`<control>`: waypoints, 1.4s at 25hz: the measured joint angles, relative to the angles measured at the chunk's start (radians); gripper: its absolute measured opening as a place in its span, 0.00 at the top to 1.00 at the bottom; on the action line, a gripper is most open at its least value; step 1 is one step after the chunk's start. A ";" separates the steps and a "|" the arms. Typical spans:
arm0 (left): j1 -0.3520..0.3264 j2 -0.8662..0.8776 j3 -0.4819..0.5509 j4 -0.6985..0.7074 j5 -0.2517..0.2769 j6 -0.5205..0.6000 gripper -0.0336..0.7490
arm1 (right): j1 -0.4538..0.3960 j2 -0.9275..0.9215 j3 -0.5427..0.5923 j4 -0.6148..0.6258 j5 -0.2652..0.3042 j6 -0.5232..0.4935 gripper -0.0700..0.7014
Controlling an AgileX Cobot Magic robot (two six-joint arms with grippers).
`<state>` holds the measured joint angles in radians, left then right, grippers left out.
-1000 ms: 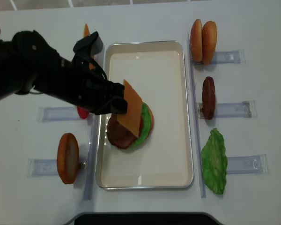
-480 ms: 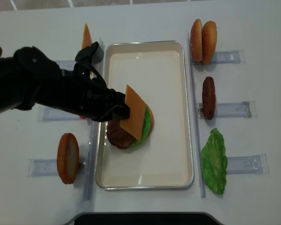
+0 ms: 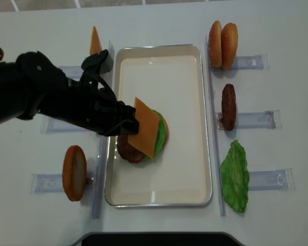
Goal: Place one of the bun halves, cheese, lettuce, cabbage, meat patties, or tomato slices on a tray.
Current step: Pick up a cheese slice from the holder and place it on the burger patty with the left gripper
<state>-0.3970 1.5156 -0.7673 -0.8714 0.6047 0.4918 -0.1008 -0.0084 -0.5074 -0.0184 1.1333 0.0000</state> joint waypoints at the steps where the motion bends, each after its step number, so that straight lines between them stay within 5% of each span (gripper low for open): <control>1: 0.000 0.000 0.000 0.008 0.000 -0.003 0.94 | 0.000 0.000 0.000 0.000 0.000 0.000 0.28; 11: 0.000 -0.001 0.000 0.054 -0.001 -0.012 0.94 | 0.000 0.000 0.000 0.000 0.000 0.000 0.28; 18: 0.000 -0.001 0.000 0.183 -0.015 -0.132 0.94 | 0.000 0.000 0.000 0.000 0.000 0.000 0.28; 35: 0.000 -0.001 0.000 0.201 -0.040 -0.140 0.93 | 0.000 0.000 0.000 0.003 0.000 0.000 0.28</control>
<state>-0.3970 1.5148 -0.7673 -0.6709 0.5648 0.3515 -0.1008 -0.0084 -0.5074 -0.0156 1.1333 0.0000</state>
